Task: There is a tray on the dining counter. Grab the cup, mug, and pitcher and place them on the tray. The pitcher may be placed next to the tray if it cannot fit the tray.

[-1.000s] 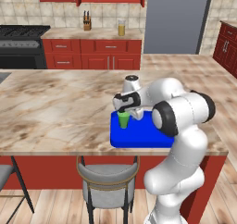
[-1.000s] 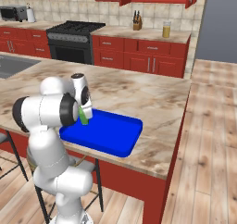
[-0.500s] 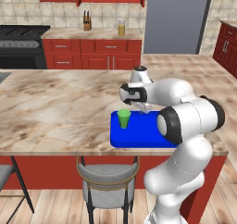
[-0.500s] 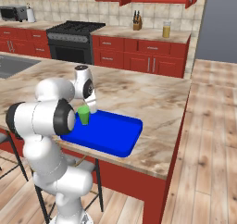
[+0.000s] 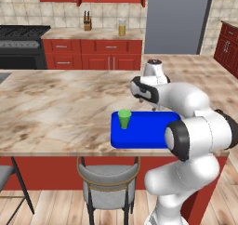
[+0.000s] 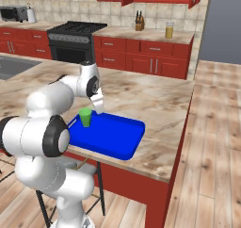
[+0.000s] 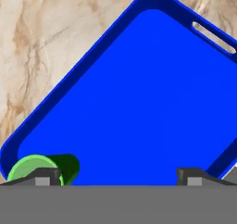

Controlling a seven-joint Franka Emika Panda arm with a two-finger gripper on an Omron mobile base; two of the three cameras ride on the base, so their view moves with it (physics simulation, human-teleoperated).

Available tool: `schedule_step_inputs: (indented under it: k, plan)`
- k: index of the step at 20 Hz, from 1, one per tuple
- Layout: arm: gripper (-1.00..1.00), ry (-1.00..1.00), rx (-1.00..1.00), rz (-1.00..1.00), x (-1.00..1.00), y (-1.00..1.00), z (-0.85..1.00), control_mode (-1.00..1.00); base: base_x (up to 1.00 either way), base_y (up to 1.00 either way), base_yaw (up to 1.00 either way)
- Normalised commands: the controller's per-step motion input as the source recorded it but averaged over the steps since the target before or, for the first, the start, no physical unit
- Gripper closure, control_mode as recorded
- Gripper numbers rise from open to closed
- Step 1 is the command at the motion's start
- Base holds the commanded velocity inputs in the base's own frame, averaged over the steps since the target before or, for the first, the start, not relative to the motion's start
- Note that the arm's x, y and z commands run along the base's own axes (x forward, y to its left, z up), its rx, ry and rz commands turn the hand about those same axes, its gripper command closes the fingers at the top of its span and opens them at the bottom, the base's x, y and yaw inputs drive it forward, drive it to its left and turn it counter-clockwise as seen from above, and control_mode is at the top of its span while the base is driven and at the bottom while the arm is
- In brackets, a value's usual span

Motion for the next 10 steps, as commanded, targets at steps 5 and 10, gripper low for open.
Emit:
schedule_step_inputs:
  k: [5,10]
  plan:
    - [-1.0,0.0,0.0,0.02,-0.58,-0.31,0.34,-1.0,0.0,0.0,0.0]
    - [-1.0,0.0,0.0,0.04,-0.64,-0.29,0.28,-1.0,0.0,0.0,0.0]
